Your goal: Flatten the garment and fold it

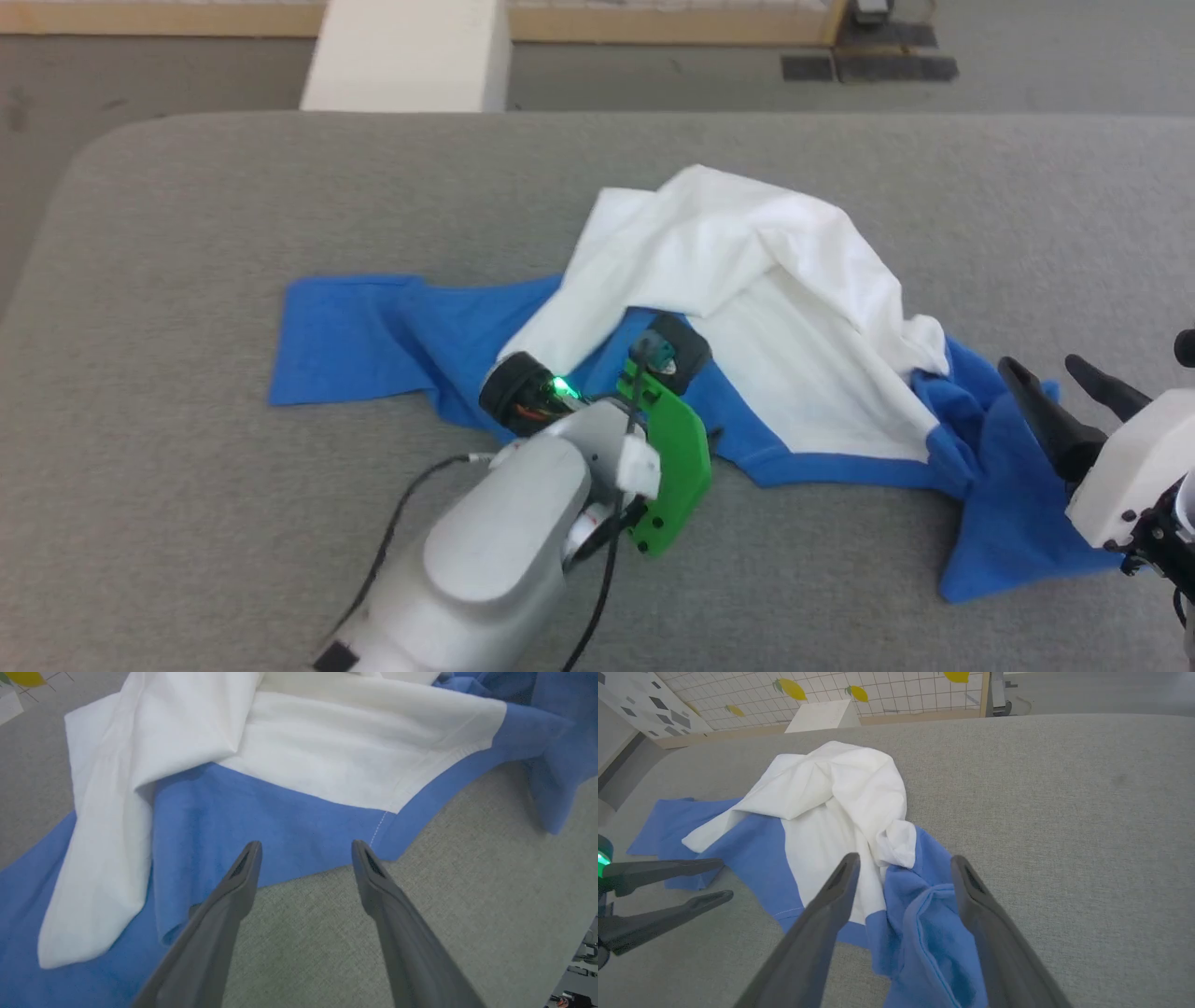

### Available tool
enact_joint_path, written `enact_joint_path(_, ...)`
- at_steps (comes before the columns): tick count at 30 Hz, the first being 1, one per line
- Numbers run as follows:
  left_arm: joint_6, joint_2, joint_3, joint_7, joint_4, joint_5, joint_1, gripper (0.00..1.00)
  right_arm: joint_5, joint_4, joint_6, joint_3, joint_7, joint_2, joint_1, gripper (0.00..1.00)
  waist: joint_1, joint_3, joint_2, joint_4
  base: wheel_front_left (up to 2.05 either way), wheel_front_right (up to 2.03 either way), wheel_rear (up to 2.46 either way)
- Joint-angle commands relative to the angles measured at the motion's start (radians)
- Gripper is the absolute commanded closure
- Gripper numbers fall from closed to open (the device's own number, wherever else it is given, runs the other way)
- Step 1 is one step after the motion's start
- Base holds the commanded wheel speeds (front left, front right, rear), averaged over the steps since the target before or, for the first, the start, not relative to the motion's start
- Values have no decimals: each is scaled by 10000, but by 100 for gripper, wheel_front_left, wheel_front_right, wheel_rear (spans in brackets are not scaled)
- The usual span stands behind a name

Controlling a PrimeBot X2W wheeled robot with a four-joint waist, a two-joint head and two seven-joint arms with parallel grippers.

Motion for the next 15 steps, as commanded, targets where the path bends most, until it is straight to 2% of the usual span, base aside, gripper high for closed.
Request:
enact_joint_path(1, -29, 79, -79, 228, 301, 174, -387, 0, 94, 31, -13, -3, -120, 48, -137, 0, 0, 609, -1, -616, 0, 0, 0)
enact_joint_path(6, 740, 153, -98, 1335, 1462, 506, -964, 0, 141, 68, -13, -69, -303, 91, -116, 0, 0, 942, -1, -965, 0, 0, 0)
enact_joint_path(8, 945, 146, -111, 1743, 1778, 506, -1027, 0, 159, 102, -13, -97, -374, 102, -111, 0, 0, 991, -1, -1025, 0, 0, 0)
enact_joint_path(11, 1026, 121, -106, 2189, 2019, 304, -966, 2, 169, 137, -13, -124, -461, 126, -116, 0, 0, 1022, -1, -1069, 0, 0, 0)
enact_joint_path(12, 1006, 109, -97, 2350, 2070, 171, -911, 71, 164, 156, -13, -138, -498, 134, -121, 0, 0, 1028, -1, -1065, 0, 0, 0)
enact_joint_path(13, 973, 98, -85, 2485, 2096, 39, -856, 100, 155, 175, -13, -147, -522, 137, -122, 0, 0, 1024, -1, -1052, 0, 0, 0)
enact_joint_path(15, 881, 78, -133, 2794, 2113, -189, -752, 100, 143, 223, -13, -182, -590, 156, -133, 0, 0, 989, -1, -976, 0, 0, 0)
